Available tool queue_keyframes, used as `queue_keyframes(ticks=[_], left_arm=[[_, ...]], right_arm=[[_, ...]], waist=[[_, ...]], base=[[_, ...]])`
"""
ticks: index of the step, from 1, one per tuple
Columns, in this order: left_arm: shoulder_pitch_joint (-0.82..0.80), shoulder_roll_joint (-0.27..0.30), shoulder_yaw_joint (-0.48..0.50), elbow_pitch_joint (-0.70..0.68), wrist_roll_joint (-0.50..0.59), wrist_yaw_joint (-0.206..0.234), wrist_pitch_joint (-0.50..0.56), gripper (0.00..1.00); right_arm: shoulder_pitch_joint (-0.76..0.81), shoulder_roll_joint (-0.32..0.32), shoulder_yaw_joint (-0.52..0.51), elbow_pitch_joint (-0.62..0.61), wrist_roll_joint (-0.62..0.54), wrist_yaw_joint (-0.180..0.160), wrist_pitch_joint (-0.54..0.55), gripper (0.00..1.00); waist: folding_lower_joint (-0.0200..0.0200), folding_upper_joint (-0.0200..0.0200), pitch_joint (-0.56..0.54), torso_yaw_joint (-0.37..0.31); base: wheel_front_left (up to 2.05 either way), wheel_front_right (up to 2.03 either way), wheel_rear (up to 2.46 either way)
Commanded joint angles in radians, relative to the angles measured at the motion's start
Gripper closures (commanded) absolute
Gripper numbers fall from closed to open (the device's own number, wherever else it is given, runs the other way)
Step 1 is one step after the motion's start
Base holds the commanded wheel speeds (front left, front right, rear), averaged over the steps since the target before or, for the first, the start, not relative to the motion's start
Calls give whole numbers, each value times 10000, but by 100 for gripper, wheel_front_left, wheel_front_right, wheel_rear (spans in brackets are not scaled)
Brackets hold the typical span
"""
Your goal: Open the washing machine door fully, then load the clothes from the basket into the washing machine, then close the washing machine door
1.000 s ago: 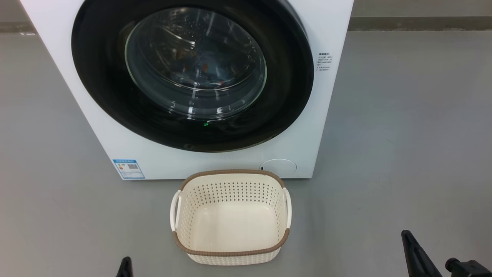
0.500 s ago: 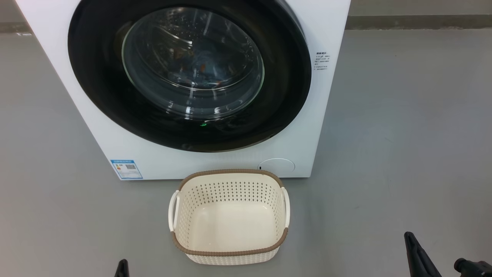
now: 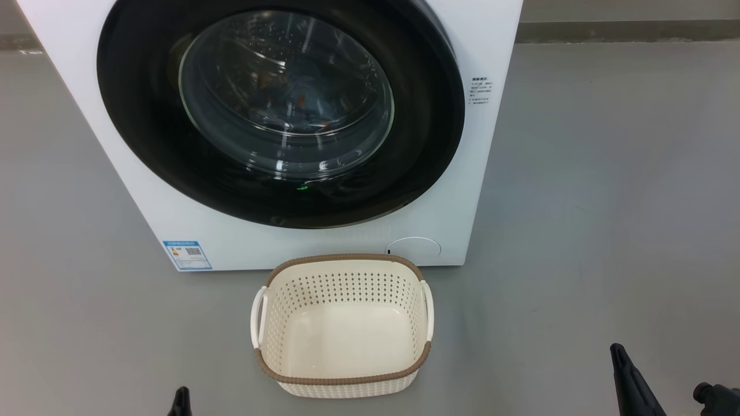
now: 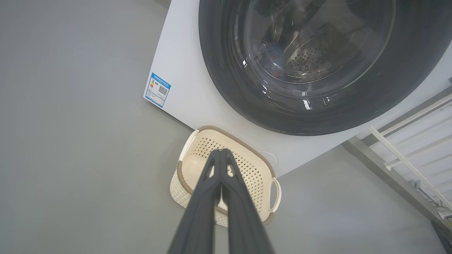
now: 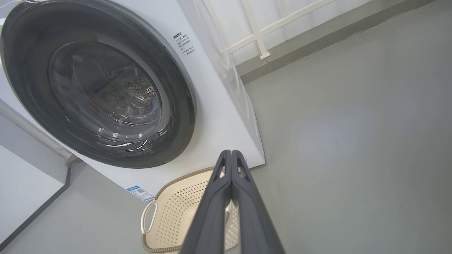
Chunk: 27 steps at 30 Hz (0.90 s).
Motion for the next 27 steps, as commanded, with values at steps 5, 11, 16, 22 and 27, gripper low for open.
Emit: queue_keyframes(ticks=[5,11,16,22,27], left_arm=[[-557,150,268,-162,-657,-120,177,100],[-670,160,358,-140,-1240,-168,353,100],[-765,167,433,-123,-1723,-208,499,100],[-859,175,508,-105,-2206,-247,645,100],[-954,182,584,-87,-2692,-287,792,100]], right_arm=[[-532,-47,-4,-144,820,-22,196,100],[-654,-33,-10,-78,1511,-25,374,100],[-755,-21,-15,-23,2082,-28,521,100],[-856,-9,-20,31,2654,-30,669,100],[-957,3,-26,86,3230,-33,817,100]], waist=[[-1,0,7,-31],[-1,0,15,-63],[-1,0,22,-89],[-1,0,28,-116],[-1,0,35,-143]], base=[[0,0,0],[0,0,0],[0,0,0],[0,0,0],[0,0,0]])
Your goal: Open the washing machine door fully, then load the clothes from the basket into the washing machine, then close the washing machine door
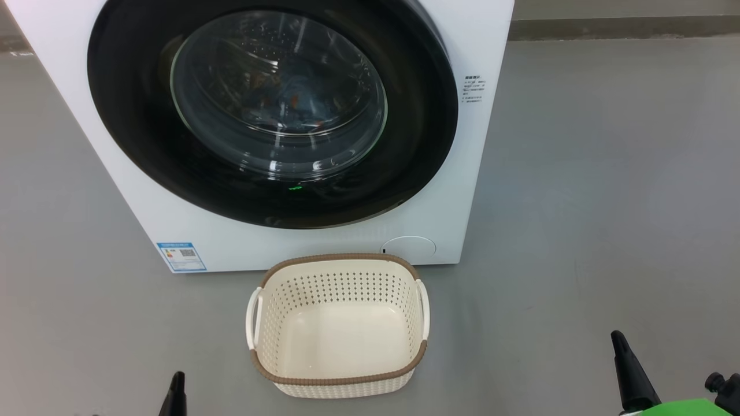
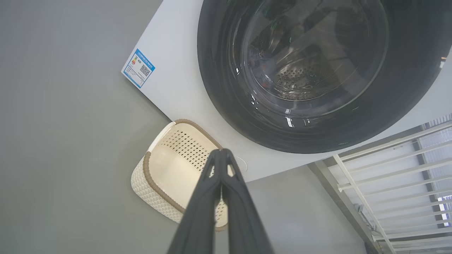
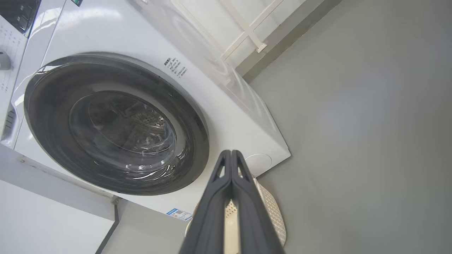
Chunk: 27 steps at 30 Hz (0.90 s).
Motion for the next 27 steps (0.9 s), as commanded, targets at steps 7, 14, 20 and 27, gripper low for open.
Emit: queue_keyframes(ticks=[7,14,20,27], left_arm=[[-576,185,342,-173,-794,-123,220,100],[-709,195,448,-148,-1474,-179,426,100],[-823,203,539,-127,-2054,-226,602,100],[-956,213,646,-102,-2734,-282,809,100]], right_arm=[[-596,-28,46,-134,980,-37,222,100],[-738,-11,38,-57,1786,-41,430,100],[-859,4,32,9,2473,-44,607,100],[-1002,21,25,86,3278,-48,815,100]], waist=[[-1,0,9,-37],[-1,0,18,-74],[-1,0,26,-106],[-1,0,36,-144]], base=[[0,0,0],[0,0,0],[0,0,0],[0,0,0]])
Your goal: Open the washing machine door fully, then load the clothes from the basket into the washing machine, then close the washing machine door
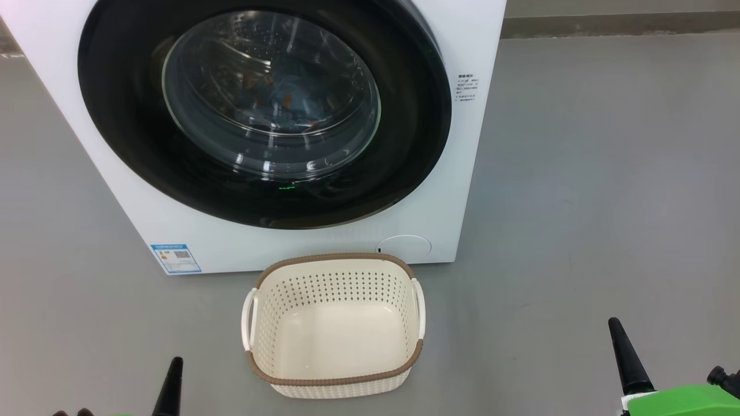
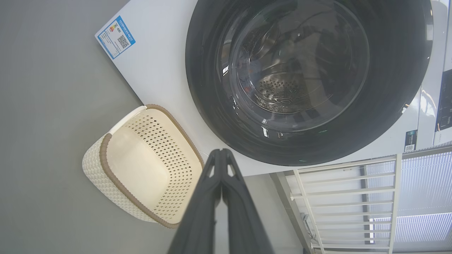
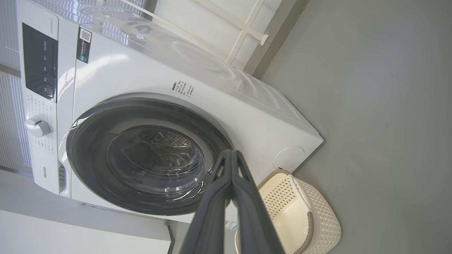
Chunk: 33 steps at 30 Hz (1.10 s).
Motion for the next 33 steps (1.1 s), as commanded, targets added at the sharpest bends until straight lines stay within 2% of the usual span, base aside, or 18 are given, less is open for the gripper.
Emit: queue_keyframes(ticks=[1,33], left_arm=[[-496,205,308,-179,-265,-85,100,100],[-1103,250,796,-65,-3365,-340,1042,100]], right_arm=[[-458,-42,100,-189,335,-37,87,100],[-1107,35,67,163,4010,-55,1036,100]], waist=[[-1,-1,2,-7],[-1,-1,44,-178]], base=[[0,0,0],[0,0,0]])
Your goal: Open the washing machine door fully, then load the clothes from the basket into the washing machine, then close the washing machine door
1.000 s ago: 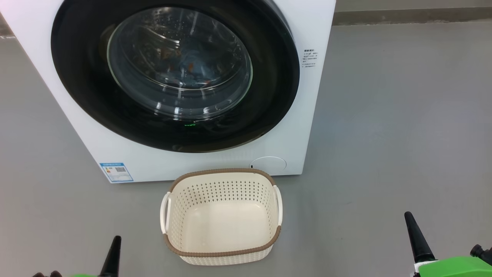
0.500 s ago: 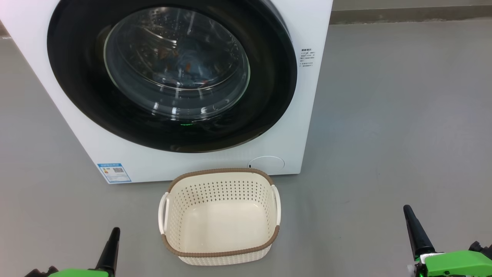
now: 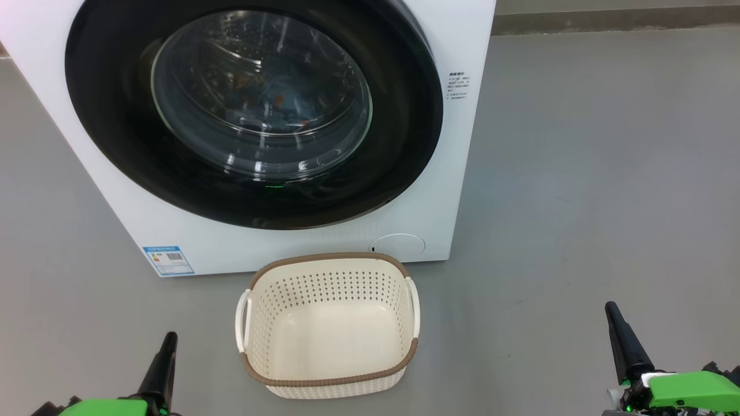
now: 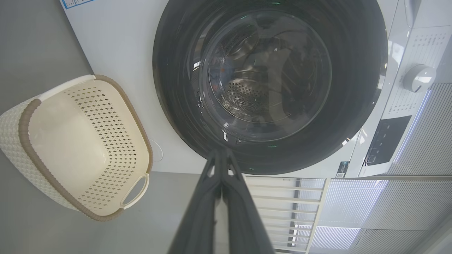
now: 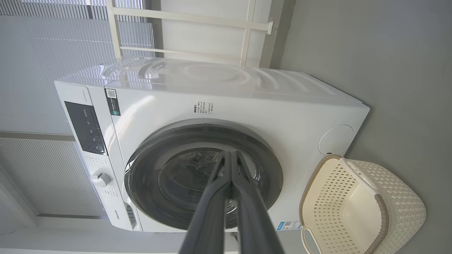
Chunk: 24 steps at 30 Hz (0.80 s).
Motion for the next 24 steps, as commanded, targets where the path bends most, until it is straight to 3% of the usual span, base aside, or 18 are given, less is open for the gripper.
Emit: queue_keyframes(ticks=[1,5,24], left_arm=[[-524,188,368,-167,-312,-85,113,100],[-596,193,425,-154,-676,-115,224,100],[-596,191,428,-155,-673,-115,226,100]], right_arm=[[-527,-27,198,-206,377,-9,116,100],[-603,-18,194,-165,808,-11,227,100],[-603,-18,197,-165,811,-11,225,100]], waist=[[0,0,2,-8],[0,0,7,-28],[0,0,7,-28]], base=[[0,0,0],[0,0,0],[0,0,0]])
